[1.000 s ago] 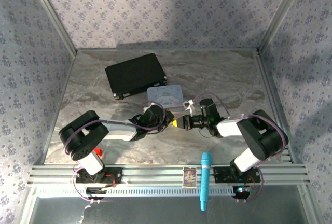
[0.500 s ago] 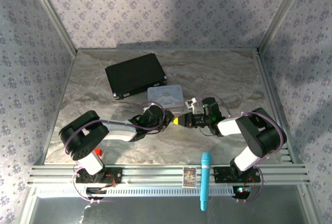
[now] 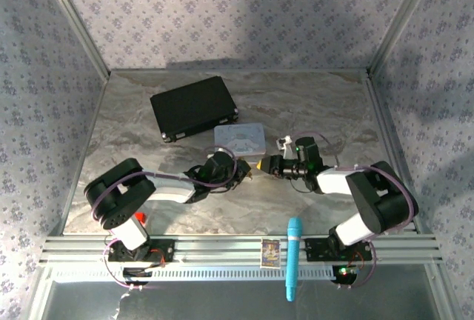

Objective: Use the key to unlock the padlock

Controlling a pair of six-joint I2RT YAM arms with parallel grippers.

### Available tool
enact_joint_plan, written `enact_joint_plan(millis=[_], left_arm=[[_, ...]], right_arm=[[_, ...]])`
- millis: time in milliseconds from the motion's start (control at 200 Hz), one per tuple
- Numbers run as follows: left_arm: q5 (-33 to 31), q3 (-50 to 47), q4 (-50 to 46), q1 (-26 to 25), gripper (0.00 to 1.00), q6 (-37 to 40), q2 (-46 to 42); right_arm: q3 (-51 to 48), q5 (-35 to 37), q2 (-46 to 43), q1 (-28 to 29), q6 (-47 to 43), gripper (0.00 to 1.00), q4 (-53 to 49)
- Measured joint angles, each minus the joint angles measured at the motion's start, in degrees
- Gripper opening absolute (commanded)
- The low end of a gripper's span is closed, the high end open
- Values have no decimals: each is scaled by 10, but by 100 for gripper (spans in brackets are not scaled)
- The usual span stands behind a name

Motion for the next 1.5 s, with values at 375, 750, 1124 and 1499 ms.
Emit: enact_joint_plan(millis=[375, 750, 1124, 1499], left_arm=[[11, 53, -136, 6, 0, 88, 4], [-37, 171, -440, 12, 11, 287, 21], [-146, 243, -597, 2, 20, 376, 71], [-234, 282, -707, -51, 30, 373, 99]], right_arm=[[141, 178, -120, 19, -91, 61, -285], [276, 259, 47, 35, -163, 59, -397], [287, 229, 77, 40, -167, 58, -366], [286, 226, 78, 40, -166, 58, -361]])
